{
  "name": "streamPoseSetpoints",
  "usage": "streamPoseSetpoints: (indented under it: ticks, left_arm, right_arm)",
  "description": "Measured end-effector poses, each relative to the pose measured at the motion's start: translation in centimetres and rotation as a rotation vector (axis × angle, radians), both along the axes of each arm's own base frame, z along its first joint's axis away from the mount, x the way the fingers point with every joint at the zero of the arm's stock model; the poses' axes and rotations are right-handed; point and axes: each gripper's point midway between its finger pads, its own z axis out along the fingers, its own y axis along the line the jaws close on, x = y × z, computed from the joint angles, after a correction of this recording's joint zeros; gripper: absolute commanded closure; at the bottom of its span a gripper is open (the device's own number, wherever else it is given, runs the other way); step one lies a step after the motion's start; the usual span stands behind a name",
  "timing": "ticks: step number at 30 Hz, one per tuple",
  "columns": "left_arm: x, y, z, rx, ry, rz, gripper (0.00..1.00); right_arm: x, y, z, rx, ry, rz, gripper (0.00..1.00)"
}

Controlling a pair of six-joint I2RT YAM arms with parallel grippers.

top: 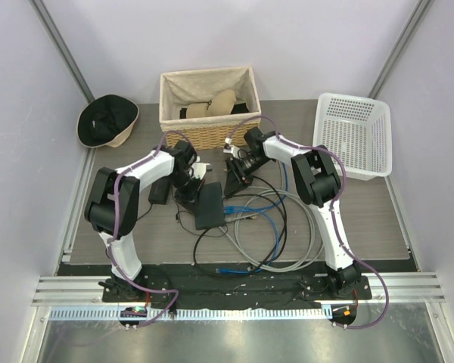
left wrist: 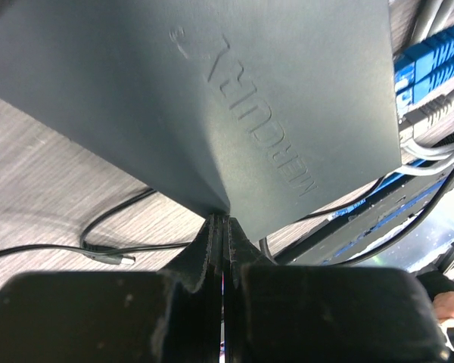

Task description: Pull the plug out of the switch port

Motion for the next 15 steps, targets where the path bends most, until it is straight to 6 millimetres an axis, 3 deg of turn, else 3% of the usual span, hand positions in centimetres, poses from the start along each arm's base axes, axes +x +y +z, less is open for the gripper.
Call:
streamPoseSetpoints:
  ticks: [15]
  left_arm:
    - [-1.3,0.5,-0.7,0.016,0.061,0.006,1.0]
  right_arm:
    - [-0.8,0.6,0.8,0.053,-0.008,0.05,0.55]
